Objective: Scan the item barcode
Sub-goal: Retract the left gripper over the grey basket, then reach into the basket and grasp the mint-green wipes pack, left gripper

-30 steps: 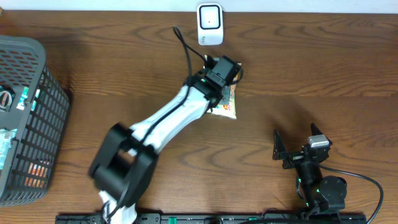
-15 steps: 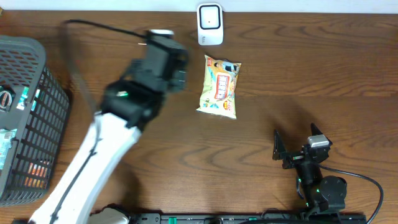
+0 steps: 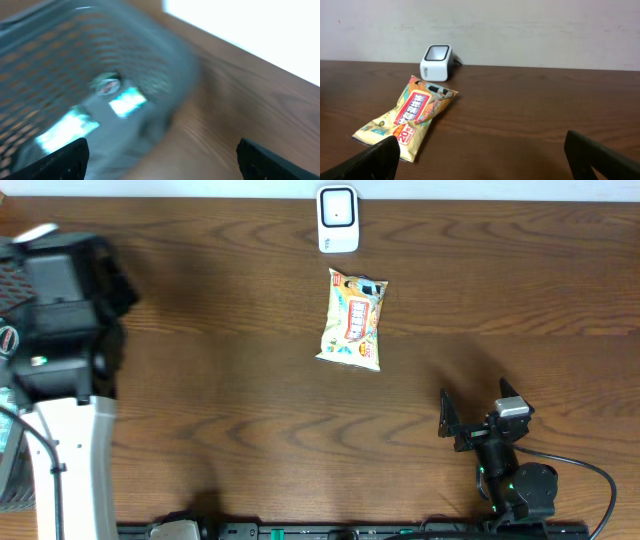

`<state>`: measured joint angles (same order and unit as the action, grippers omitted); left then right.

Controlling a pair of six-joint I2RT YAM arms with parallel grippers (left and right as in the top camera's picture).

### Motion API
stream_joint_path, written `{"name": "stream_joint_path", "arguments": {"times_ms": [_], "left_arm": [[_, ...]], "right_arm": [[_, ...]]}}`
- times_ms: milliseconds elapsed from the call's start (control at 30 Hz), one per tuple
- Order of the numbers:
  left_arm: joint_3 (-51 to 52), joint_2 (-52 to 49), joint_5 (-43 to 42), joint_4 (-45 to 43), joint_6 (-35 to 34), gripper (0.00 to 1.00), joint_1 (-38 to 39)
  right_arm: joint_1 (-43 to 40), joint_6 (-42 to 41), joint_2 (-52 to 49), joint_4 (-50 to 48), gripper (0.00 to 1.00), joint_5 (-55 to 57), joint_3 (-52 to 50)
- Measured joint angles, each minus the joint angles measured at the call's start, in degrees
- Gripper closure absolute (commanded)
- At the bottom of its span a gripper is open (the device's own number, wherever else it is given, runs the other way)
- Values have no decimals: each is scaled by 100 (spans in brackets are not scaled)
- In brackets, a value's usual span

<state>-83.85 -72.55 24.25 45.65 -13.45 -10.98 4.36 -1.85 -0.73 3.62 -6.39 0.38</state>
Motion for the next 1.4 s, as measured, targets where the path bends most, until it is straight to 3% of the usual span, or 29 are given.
{"name": "stream_joint_path", "arguments": {"times_ms": [167, 467, 733, 900, 1400], "left_arm": [[0, 0, 13, -289, 0, 7, -935], [0, -11, 7, -400, 0, 4, -1646], [0, -494, 11, 236, -52, 2, -2778], [0, -1025, 9, 686, -476, 2, -3357], [0, -2400, 7, 535, -671, 2, -3521]], "right_arm": [[0, 0, 0, 0, 1, 0, 0], [0, 0, 0, 0, 1, 2, 0], [0, 0, 0, 0, 1, 0, 0], [0, 0, 0, 0, 1, 0, 0], [0, 0, 0, 0, 1, 2, 0]]}}
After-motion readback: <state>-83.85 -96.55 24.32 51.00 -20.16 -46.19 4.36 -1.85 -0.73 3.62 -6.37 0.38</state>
